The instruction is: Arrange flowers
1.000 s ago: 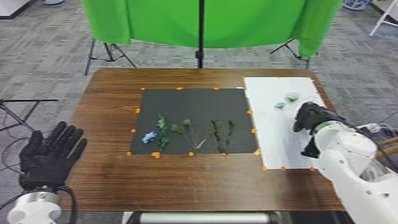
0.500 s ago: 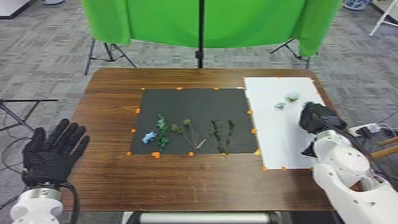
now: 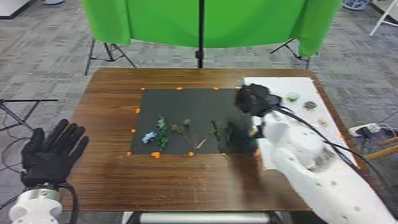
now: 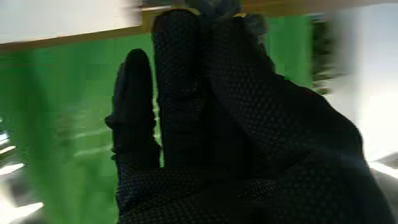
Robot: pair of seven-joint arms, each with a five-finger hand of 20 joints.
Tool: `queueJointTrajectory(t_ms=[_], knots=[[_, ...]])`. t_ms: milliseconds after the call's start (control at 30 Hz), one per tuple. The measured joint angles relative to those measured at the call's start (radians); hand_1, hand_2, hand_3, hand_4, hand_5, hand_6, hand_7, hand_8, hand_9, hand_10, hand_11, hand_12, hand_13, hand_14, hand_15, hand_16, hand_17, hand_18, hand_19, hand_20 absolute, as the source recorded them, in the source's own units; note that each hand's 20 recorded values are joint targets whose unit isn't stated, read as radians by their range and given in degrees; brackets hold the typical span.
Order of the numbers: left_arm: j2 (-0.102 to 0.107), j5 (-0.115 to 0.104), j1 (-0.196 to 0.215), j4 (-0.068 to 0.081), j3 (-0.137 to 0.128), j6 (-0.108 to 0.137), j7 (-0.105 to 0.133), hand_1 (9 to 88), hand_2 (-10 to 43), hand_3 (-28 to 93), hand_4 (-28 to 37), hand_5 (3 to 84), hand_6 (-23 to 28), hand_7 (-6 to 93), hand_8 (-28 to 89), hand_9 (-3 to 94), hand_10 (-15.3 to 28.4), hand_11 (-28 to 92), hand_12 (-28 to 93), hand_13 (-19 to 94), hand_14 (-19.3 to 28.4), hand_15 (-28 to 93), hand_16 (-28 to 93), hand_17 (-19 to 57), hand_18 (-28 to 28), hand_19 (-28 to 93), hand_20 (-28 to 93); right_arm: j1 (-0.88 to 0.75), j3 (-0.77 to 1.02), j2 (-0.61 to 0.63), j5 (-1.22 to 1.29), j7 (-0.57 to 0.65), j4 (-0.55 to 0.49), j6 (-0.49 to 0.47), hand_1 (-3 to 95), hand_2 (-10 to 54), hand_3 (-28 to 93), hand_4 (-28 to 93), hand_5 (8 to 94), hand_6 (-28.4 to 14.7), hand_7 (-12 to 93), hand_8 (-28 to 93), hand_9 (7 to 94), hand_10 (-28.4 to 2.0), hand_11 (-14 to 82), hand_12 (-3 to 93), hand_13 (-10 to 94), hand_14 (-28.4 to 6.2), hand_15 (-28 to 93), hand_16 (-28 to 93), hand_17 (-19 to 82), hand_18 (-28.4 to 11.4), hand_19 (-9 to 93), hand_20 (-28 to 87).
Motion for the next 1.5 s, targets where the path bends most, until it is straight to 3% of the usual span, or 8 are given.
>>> queueJointTrajectory(t_ms=[267,433,633,833,1033,1233,1367,1500], knots=[[0.022,0.000,-0.019,0.004,0.034,0.002,0.006,29.2,15.8,69,-28.3,48.2,10.2,10.7,-9,43.6,15.5,21,11,38,14.9,37,-6,-6.0,14.0,38,14,0.249,-0.188,-0.280,-0.066,-0.119,0.306,-0.086,67.9,-9.5,64,-28,68.4,0.3,18,-3,74.2,-10.4,6.7,35.9,67,-4.3,35,43,32,-15.4,71,38],[0.037,-0.001,-0.032,0.006,0.052,0.003,0.015,29.0,15.7,69,-28.3,48.2,10.2,10.7,-9,43.6,15.5,21,11,38,14.8,37,-6,-5.9,14.0,38,14,0.301,-0.191,-0.433,-0.123,-0.117,0.399,-0.135,67.6,-9.5,64,-28,67.3,0.5,17,-4,73.4,-10.4,6.5,35.5,67,-4.6,35,43,32,-15.4,70,37],[0.050,-0.006,-0.023,-0.002,0.050,0.008,0.024,29.1,15.8,69,-28.3,48.2,10.2,10.8,-9,43.7,15.5,21,11,38,14.8,38,-6,-5.9,14.0,38,14,0.299,-0.235,-0.502,-0.200,-0.101,0.383,-0.152,67.1,-9.5,65,-28,65.8,0.6,17,-10,69.5,-11.2,10.8,30.5,66,-4.6,35,42,31,-15.1,69,36],[0.056,-0.005,-0.047,0.013,0.051,0.008,0.006,29.3,15.9,69,-28.3,48.3,10.1,10.9,-9,43.8,15.6,21,11,38,14.9,38,-6,-5.9,14.0,38,14,0.275,-0.244,-0.519,-0.218,-0.091,0.388,-0.169,67.2,-9.5,64,-28,65.0,0.5,17,-13,66.8,-11.4,13.9,26.9,64,-4.6,34,41,31,-14.3,68,34],[0.056,-0.005,-0.049,0.014,0.044,0.008,-0.001,29.2,15.9,69,-28.3,48.3,10.1,10.9,-9,43.8,15.5,21,11,38,14.9,38,-6,-5.9,14.0,38,14,0.238,-0.234,-0.525,-0.251,-0.066,0.409,-0.168,66.4,-9.5,65,-28,62.9,0.2,16,-13,65.9,-11.8,14.3,25.7,64,-4.5,34,42,30,-14.6,68,34],[0.056,-0.005,-0.049,0.015,0.044,0.007,-0.001,29.0,15.8,69,-28.3,48.1,10.1,10.9,-9,43.7,15.5,21,11,38,14.9,38,-6,-6.0,14.0,38,14,0.227,-0.241,-0.520,-0.171,-0.007,0.403,-0.152,64.2,-9.5,65,-28,58.5,-0.7,14,-12,60.6,-12.6,16.3,17.2,63,-5.1,36,41,30,-16.0,70,34],[0.051,-0.004,-0.055,0.023,0.046,0.006,-0.014,29.0,15.7,69,-28.3,48.2,10.1,10.9,-9,43.6,15.5,21,11,38,14.9,38,-6,-5.9,14.0,38,14,0.214,-0.214,-0.518,-0.015,0.086,0.348,-0.128,63.3,-9.5,66,-28,56.3,-1.2,14,-12,58.2,-13.0,14.8,15.9,62,-5.6,38,39,29,-16.5,70,33],[0.034,-0.003,-0.052,0.024,0.042,0.005,-0.022,28.8,15.6,69,-28.3,48.2,10.1,10.9,-9,43.7,15.5,21,11,38,14.9,38,-6,-5.9,14.0,38,14,0.163,-0.130,-0.506,0.138,0.164,0.216,-0.068,63.3,-9.5,67,-28,56.1,-1.6,13,-12,57.3,-13.2,13.7,15.4,61,-5.9,39,39,29,-16.4,70,32]])
